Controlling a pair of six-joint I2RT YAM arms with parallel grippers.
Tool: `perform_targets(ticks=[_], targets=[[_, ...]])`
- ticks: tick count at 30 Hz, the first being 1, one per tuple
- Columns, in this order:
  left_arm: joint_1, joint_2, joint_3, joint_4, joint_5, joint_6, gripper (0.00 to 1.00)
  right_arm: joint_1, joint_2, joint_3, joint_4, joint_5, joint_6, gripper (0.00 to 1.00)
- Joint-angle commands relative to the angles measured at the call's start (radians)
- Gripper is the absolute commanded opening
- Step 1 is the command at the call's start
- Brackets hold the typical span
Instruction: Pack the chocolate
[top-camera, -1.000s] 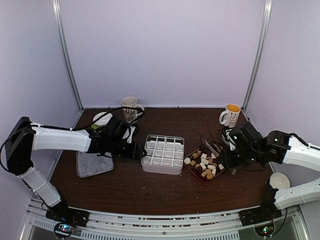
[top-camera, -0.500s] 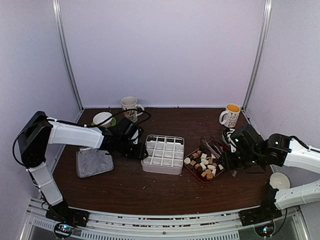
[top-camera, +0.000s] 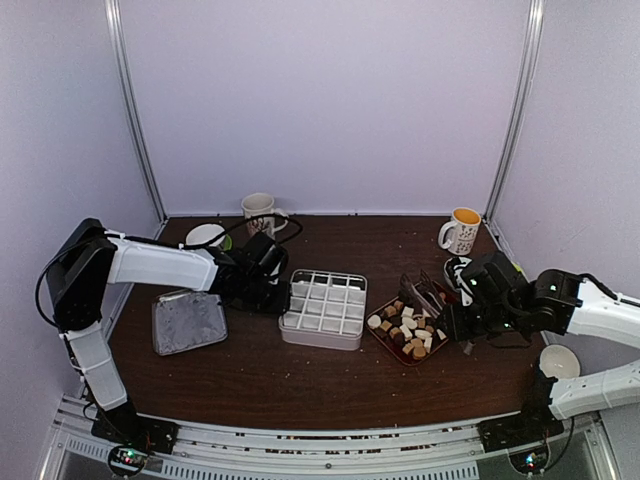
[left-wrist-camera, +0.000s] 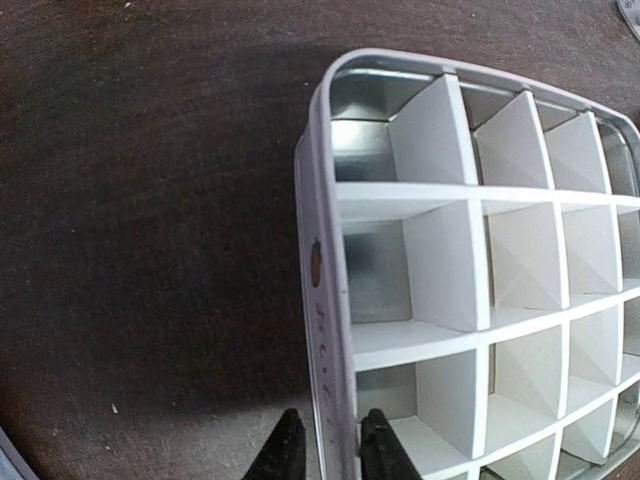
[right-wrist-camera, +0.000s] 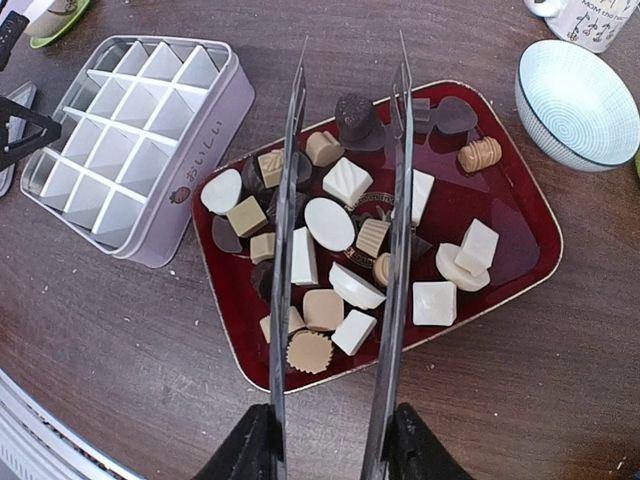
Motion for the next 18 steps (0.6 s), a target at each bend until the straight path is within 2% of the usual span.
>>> perform_targets(ticks=[1,4,11,18], targets=[[-0.011,0.019,0.006,-0.029,-0.030,-0.026,0.17,-0.006,0.005,-0.006,0.027,0.026,-0.004,0.41],[-0.018,-0.001,-0.006,-0.047,-0.051,-0.038,0.12,-0.010,0.037,0.020,0.006,0.056,-0.012,0.42],[-0.036,-0.088,-0.070,-0.063,-0.057,-0.073,0.11,-0.023,0.099,0.041,0.014,0.049,-0.034,0.43],[-0.078,-0.112,-0.099,-0.065,-0.057,-0.107,0.08,-0.034,0.137,0.046,0.061,0.030,-0.036,0.43]])
